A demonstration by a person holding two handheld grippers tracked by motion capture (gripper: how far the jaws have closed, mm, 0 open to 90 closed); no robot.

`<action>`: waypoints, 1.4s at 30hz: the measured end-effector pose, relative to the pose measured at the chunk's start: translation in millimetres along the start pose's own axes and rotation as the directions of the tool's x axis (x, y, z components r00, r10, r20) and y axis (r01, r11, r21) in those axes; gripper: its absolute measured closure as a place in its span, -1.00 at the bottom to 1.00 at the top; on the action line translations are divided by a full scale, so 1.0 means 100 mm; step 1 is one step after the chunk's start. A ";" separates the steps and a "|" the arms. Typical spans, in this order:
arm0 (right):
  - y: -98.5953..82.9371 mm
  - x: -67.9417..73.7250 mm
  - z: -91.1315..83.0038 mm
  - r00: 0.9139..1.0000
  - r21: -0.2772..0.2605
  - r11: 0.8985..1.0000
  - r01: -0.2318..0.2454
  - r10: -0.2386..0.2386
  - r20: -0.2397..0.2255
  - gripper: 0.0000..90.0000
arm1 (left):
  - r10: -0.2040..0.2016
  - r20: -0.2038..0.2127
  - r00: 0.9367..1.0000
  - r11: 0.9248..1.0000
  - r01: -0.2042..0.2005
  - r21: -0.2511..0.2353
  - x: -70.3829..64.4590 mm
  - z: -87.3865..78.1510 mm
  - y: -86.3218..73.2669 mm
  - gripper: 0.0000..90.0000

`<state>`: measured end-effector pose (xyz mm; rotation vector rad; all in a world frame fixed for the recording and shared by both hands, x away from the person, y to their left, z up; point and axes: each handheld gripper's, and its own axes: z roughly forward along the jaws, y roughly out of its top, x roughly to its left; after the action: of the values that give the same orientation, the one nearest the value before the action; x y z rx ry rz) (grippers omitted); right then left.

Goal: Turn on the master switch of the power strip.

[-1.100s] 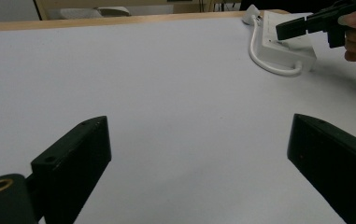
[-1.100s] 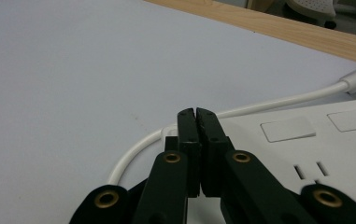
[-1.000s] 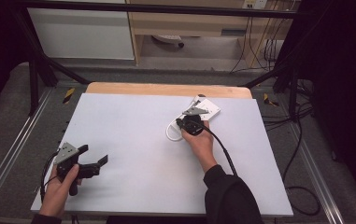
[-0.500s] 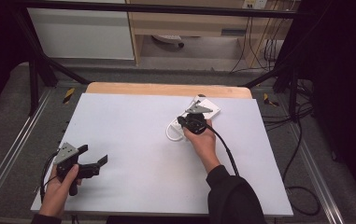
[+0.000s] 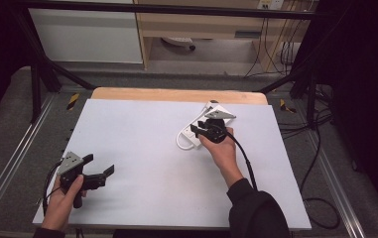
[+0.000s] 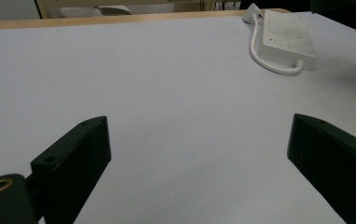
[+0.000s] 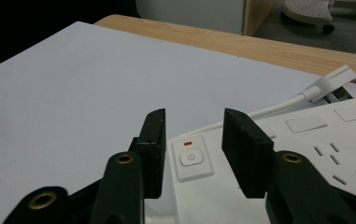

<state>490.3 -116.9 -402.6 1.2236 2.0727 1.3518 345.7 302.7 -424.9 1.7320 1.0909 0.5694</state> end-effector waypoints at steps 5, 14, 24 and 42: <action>0.00 -0.06 -0.09 0.999 0.008 0.999 -0.045 0.045 -0.001 -0.16 | -0.001 -0.001 1.000 1.000 0.001 0.001 0.00 0.00 0.00 -0.86; -0.05 -0.10 -0.39 0.999 -0.022 0.999 -0.047 0.047 0.002 -0.66 | 0.005 0.002 1.000 1.000 -0.005 0.004 -0.01 0.00 0.00 -0.87; -0.14 -0.17 -0.80 0.998 -0.066 0.997 -0.035 0.039 0.058 -0.82 | -0.001 0.001 1.000 1.000 0.001 0.004 -0.02 -0.01 0.00 -0.87; -0.50 -0.41 -1.46 0.991 -0.146 0.989 -0.011 0.030 0.130 -0.89 | -0.003 0.008 1.000 1.000 0.003 0.002 -0.05 -0.04 0.00 -0.87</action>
<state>388.0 -238.4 -383.9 1.2399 1.8429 1.3660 340.0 300.1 -423.2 1.7333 1.0884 0.5588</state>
